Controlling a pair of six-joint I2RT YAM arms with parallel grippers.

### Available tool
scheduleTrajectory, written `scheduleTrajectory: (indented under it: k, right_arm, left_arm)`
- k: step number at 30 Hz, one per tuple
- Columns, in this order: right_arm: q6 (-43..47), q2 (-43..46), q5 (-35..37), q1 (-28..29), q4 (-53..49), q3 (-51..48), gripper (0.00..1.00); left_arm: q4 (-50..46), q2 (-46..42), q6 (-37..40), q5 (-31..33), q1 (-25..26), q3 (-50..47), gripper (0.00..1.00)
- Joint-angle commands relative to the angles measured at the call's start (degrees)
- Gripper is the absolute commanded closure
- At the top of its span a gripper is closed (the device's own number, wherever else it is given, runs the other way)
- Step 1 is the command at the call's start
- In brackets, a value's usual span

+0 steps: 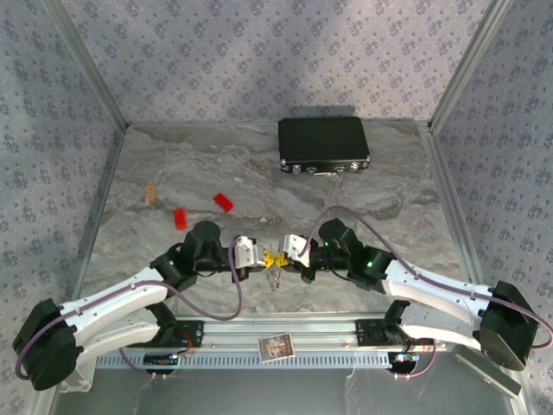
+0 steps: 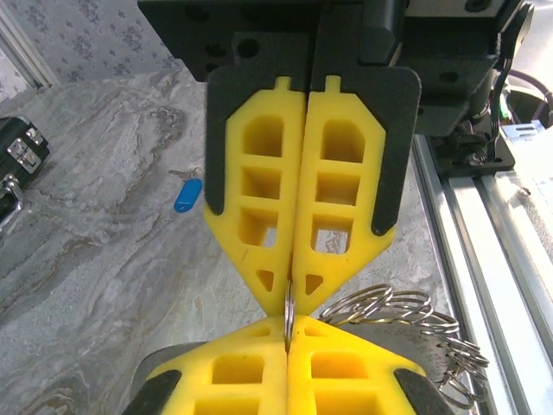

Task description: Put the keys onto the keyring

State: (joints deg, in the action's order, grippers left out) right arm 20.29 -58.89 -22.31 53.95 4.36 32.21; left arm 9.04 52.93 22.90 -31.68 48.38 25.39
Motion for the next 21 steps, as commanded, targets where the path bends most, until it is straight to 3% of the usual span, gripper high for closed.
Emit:
scheduleTrajectory:
  k: [1, 6, 10, 16, 21]
  right_arm:
    - [0.18, 2.01, 2.04, 0.23, -1.82, 2.18, 0.75]
    - [1.46, 11.48, 6.95, -0.63, -10.86, 1.20, 0.73]
    - [-0.70, 15.66, 4.71, 0.78, -14.18, 1.54, 0.76]
    - [-3.68, 11.19, 2.38, 8.11, -3.28, -0.51, 0.78]
    - [-5.25, 3.81, 9.65, 10.69, 11.77, -3.51, 0.79]
  left_arm:
    - [0.80, -1.20, -0.30, -0.81, 0.31, 1.88, 1.00]
    - [-5.02, -0.76, -6.25, 7.51, 0.22, 6.45, 1.00]
    - [-12.98, 2.38, -13.27, 15.20, 0.31, 12.93, 1.00]
    - [-25.31, 10.25, -25.74, 23.44, 0.62, 23.71, 1.00]
    - [-36.63, 16.66, -35.90, 30.79, 3.90, 33.31, 1.00]
